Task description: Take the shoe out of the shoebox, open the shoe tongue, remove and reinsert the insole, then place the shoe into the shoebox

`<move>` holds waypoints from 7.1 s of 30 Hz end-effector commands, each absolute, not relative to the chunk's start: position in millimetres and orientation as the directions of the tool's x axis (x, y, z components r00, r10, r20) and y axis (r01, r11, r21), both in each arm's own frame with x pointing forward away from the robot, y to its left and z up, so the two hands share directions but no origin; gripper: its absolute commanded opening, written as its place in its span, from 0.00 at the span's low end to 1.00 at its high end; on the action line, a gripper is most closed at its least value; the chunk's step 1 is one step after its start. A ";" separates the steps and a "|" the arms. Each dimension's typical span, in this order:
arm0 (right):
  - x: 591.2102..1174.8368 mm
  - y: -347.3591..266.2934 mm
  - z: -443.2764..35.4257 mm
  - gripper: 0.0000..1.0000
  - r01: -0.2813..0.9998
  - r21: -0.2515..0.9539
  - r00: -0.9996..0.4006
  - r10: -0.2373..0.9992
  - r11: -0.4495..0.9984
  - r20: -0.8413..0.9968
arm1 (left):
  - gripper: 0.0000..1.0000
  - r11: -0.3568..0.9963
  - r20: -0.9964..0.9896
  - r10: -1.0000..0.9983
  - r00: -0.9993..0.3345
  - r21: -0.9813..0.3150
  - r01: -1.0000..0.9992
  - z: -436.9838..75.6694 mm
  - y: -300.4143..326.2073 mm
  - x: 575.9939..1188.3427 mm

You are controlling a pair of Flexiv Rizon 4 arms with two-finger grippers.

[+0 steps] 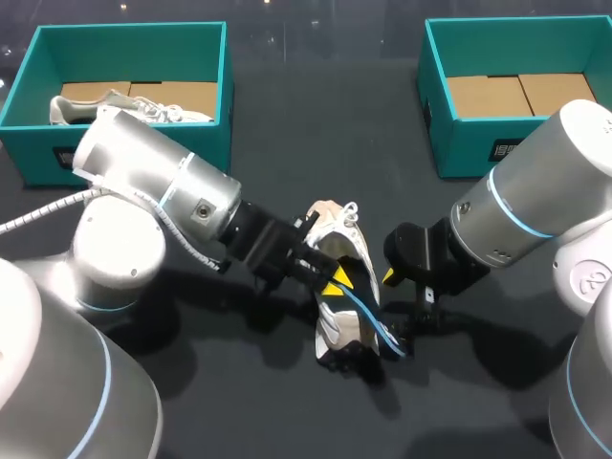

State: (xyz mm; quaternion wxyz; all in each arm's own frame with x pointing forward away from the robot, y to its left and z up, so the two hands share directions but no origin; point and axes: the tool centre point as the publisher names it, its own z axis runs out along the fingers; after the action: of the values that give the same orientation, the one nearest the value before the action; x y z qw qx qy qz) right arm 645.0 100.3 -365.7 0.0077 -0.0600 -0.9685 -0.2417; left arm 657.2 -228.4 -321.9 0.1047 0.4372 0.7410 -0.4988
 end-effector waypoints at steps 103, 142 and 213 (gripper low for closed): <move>643.7 99.7 -366.1 1.00 0.120 0.469 -0.993 0.113 0.875 0.042 | 0.00 0.328 -0.512 0.594 -0.620 -0.550 0.768 -344.8 -228.8 682.2; 643.7 99.7 -366.1 1.00 0.120 0.469 -0.993 0.113 0.875 0.042 | 0.35 0.319 -0.565 0.600 -0.567 -0.481 0.817 -327.2 -232.3 675.2; 643.7 99.7 -366.1 1.00 0.120 0.469 -0.993 0.113 0.875 0.042 | 0.34 0.233 -0.526 0.731 -0.434 -0.405 0.884 -319.9 -234.4 682.3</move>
State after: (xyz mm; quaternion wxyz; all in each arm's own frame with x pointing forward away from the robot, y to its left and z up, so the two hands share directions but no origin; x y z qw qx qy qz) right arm 645.0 100.3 -365.7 0.0077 -0.0599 -0.9685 -0.2417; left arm 681.9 -232.7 -322.1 0.1170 0.5173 0.7778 -0.3374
